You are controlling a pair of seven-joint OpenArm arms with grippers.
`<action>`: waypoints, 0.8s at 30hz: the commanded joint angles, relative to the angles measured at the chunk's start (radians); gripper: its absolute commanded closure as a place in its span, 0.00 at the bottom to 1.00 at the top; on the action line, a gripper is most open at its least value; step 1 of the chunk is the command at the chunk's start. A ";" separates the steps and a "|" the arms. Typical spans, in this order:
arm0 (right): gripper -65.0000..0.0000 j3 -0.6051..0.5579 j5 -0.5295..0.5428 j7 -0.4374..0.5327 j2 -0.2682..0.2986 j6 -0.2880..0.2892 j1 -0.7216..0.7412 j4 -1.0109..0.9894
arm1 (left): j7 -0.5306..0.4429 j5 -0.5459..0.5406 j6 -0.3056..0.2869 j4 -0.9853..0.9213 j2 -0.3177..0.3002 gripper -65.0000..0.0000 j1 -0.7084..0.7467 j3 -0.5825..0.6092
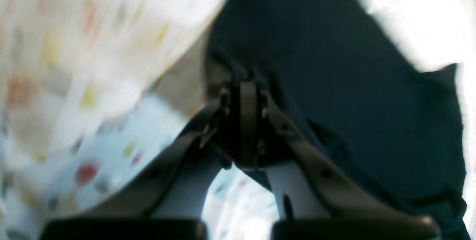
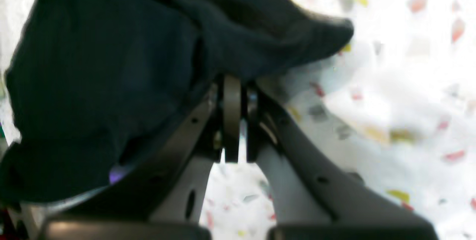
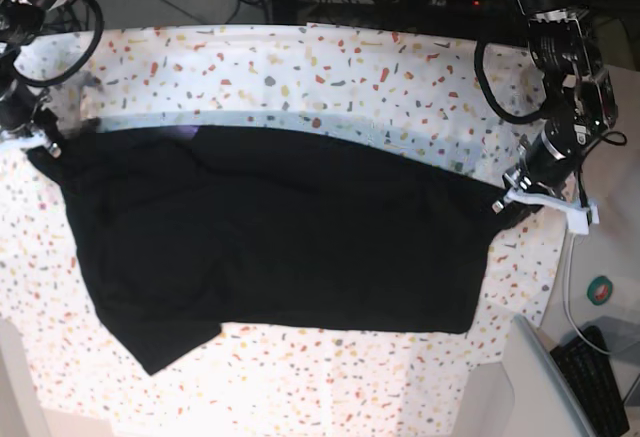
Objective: Layout the t-shirt on the table in an organized manner, then fold the t-shirt properly
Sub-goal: 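Lift the shirt high with both grippers and shake it out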
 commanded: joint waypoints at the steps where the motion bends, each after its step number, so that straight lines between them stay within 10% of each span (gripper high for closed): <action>1: 1.00 0.001 0.023 0.006 0.020 -0.030 0.015 0.070 | 0.007 -0.007 -0.002 0.045 -0.012 1.00 -0.032 -0.004; 7: 1.00 -0.065 0.018 -0.073 0.106 -0.154 0.224 0.139 | 0.142 -0.007 0.093 0.050 -0.009 1.00 -0.271 0.009; 14: 1.00 -0.263 0.018 0.001 0.310 -0.215 0.641 -0.263 | 0.157 -0.001 0.112 -0.211 -0.013 1.00 -0.706 0.175; 24: 1.00 -0.545 0.023 0.159 0.471 -0.211 1.146 -0.513 | -0.056 -0.007 0.112 -0.598 0.065 1.00 -1.203 0.350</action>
